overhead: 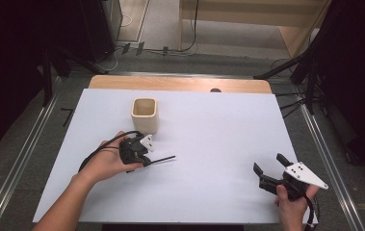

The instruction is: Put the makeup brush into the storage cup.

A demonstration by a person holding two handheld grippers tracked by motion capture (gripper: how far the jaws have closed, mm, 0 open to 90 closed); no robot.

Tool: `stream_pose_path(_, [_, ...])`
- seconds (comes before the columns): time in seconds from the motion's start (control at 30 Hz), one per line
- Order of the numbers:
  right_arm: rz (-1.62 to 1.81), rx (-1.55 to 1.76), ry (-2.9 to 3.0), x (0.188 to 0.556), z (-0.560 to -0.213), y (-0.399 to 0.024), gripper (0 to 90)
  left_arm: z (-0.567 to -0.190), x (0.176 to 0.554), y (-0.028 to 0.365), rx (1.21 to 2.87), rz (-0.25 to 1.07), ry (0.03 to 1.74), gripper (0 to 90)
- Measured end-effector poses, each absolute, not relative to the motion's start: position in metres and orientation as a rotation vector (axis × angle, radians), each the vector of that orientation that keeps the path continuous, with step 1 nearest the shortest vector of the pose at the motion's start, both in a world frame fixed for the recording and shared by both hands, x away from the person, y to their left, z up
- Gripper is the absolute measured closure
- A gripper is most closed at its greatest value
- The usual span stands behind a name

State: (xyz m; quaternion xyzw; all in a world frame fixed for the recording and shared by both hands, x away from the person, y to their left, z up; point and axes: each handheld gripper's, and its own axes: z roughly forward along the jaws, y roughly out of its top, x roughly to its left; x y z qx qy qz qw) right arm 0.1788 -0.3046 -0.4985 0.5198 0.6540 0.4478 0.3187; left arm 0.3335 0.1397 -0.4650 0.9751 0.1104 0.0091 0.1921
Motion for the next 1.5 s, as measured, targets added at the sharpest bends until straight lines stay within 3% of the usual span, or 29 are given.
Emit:
stream_pose_path(0.57, [1.222,1.339,1.783,0.187,-0.493,-0.274,13.2,-0.463,0.313,0.172,2.196,0.027,0.498,87.1])
stream_pose_path(0.97, [1.292,1.291,1.835,0.216,-0.469,-0.234,13.5,-0.453,0.310,0.178,1.972,0.055,0.519,87.1])
stream_pose_path(1.5, [1.434,1.176,1.888,0.252,-0.430,-0.174,14.0,-0.456,0.309,0.177,1.830,0.024,0.541,87.1])
